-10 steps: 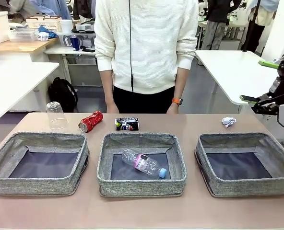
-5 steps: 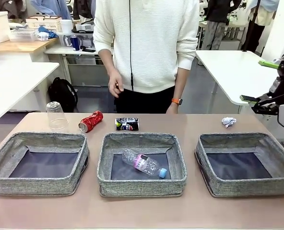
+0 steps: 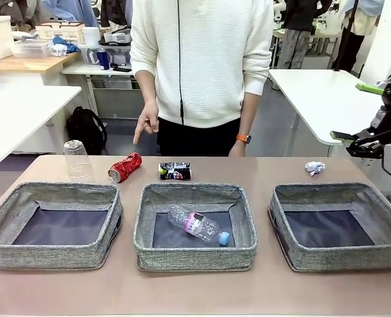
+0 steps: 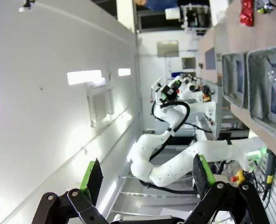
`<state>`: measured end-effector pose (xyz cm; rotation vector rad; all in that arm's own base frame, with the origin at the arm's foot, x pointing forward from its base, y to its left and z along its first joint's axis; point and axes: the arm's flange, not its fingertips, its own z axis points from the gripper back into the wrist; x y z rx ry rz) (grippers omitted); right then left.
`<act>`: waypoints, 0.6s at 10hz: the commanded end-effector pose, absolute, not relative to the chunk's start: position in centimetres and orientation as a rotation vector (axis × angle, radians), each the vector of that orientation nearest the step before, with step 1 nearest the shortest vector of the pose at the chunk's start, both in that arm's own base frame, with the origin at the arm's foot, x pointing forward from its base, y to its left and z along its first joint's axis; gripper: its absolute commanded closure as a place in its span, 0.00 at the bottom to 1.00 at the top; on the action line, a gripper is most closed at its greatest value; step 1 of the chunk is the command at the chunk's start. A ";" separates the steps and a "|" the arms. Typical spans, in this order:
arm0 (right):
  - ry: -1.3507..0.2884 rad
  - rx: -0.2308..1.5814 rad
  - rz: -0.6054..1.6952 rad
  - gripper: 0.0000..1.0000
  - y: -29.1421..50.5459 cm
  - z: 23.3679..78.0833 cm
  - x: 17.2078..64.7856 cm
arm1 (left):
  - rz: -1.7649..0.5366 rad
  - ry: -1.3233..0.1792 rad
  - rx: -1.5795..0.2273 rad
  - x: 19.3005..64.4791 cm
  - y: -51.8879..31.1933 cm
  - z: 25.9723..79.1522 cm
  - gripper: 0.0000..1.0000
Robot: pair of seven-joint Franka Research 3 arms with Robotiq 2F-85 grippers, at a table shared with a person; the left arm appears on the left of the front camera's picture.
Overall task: Sort the waste into the appropriate baskets.
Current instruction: Pick up the waste item pointed out by the person.
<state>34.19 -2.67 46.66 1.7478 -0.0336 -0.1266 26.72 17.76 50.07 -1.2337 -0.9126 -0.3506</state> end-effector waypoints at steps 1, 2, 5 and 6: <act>-0.040 1.743 -0.095 0.00 -2.8 46.4 33.9 | -0.363 -0.940 -1.242 26.8 17.7 50.2 0.00; -0.040 1.743 -0.095 0.00 -2.8 46.4 33.9 | -0.363 -0.940 -1.242 26.8 17.7 50.2 0.00; -0.040 1.743 -0.095 0.00 -2.8 46.4 33.9 | -0.363 -0.940 -1.242 26.8 17.7 50.2 0.00; -0.040 1.743 -0.095 0.00 -2.8 46.4 33.9 | -0.351 -0.913 -1.234 26.7 17.8 50.1 0.00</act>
